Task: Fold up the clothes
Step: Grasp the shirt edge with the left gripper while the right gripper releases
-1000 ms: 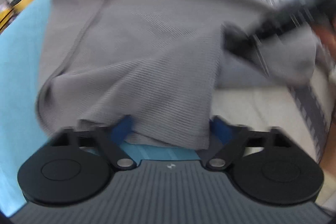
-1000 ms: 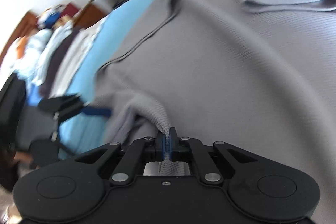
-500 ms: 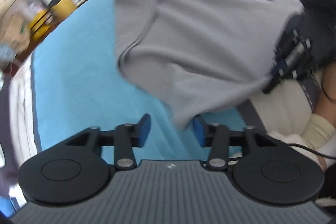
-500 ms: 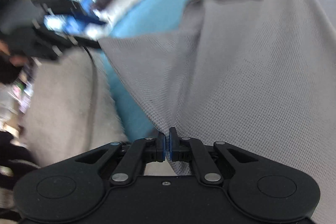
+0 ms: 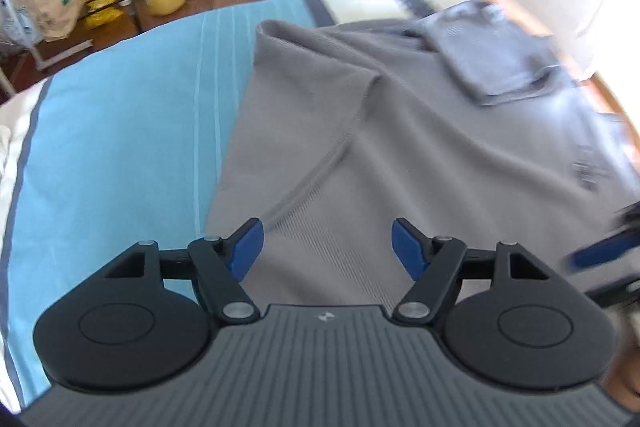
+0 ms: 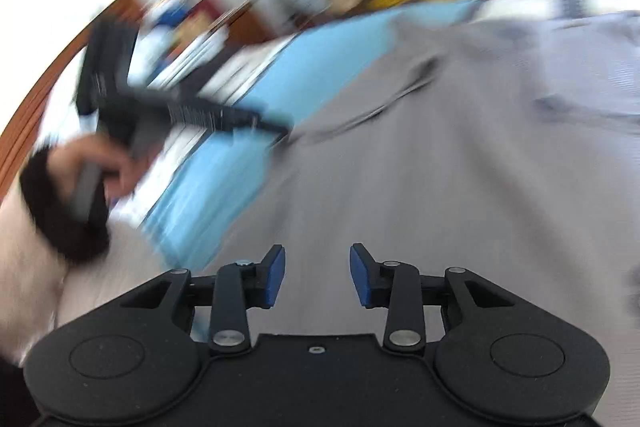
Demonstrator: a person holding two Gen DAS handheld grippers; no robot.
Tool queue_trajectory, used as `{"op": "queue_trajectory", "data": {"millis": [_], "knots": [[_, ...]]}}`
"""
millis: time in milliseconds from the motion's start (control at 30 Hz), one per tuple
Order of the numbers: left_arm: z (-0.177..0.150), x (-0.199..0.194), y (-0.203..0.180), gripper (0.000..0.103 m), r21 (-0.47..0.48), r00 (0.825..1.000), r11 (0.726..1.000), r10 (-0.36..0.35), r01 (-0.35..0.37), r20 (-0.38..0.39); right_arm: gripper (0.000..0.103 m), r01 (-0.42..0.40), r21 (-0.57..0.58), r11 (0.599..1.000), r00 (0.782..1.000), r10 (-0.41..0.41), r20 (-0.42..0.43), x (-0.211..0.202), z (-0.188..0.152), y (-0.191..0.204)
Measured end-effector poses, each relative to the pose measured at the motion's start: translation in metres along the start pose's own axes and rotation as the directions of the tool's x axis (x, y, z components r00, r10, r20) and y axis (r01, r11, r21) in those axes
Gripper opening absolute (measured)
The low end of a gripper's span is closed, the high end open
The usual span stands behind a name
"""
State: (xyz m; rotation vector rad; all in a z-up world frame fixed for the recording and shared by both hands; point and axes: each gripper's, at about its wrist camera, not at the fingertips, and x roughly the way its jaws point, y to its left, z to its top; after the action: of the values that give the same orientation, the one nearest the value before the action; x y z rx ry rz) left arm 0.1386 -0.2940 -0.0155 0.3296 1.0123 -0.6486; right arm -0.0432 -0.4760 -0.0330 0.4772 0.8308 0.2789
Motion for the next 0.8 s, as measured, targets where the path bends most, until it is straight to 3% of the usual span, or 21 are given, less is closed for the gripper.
{"op": "queue_trajectory", "data": {"millis": [67, 167, 233, 333, 433, 467, 567, 633, 667, 800], "knots": [[0.011, 0.032, -0.007, 0.071, -0.043, 1.000, 0.999, -0.018, 0.018, 0.003, 0.049, 0.069, 0.069, 0.995, 0.995, -0.074, 0.073, -0.018, 0.009, -0.029], [0.023, 0.059, 0.004, 0.071, -0.147, 0.992, 0.986, -0.061, 0.077, 0.112, 0.049, 0.163, 0.201, 0.966, 0.973, -0.190, 0.127, -0.032, 0.020, -0.077], [0.027, 0.069, 0.017, 0.071, -0.210, 0.987, 0.975, -0.047, 0.079, 0.153, 0.049, 0.165, 0.313, 0.935, 0.964, -0.220, 0.149, -0.039, 0.023, -0.107], [0.022, 0.077, 0.028, 0.071, -0.186, 0.992, 0.981, -0.035, 0.058, 0.123, 0.049, 0.141, 0.415, 0.899, 0.958, -0.230, 0.172, -0.033, 0.015, -0.131], [0.016, 0.085, 0.032, 0.072, -0.146, 0.995, 0.985, -0.087, 0.094, 0.057, 0.049, 0.227, 0.390, 0.892, 0.936, -0.311, 0.166, -0.018, 0.022, -0.128], [0.015, 0.088, 0.031, 0.078, -0.127, 0.994, 0.987, -0.095, 0.100, 0.045, 0.049, 0.258, 0.369, 0.893, 0.926, -0.338, 0.170, -0.015, 0.025, -0.127], [0.014, 0.097, 0.012, 0.103, 0.027, 1.000, 1.000, -0.008, 0.008, 0.000, 0.052, 0.335, 0.327, 0.884, 0.893, -0.408, 0.188, -0.014, 0.030, -0.128], [0.017, 0.100, 0.004, 0.103, 0.099, 0.998, 0.993, 0.058, -0.059, 0.011, 0.068, 0.369, 0.340, 0.865, 0.874, -0.448, 0.191, -0.014, 0.035, -0.133], [0.019, 0.101, 0.004, 0.103, 0.105, 0.997, 0.991, 0.078, -0.080, 0.022, 0.068, 0.358, 0.366, 0.859, 0.875, -0.445, 0.189, -0.016, 0.034, -0.138], [0.026, 0.105, 0.020, 0.085, 0.070, 0.976, 0.979, 0.184, -0.193, 0.119, 0.068, 0.278, 0.461, 0.843, 0.908, -0.387, 0.159, -0.010, 0.026, -0.158]]}}
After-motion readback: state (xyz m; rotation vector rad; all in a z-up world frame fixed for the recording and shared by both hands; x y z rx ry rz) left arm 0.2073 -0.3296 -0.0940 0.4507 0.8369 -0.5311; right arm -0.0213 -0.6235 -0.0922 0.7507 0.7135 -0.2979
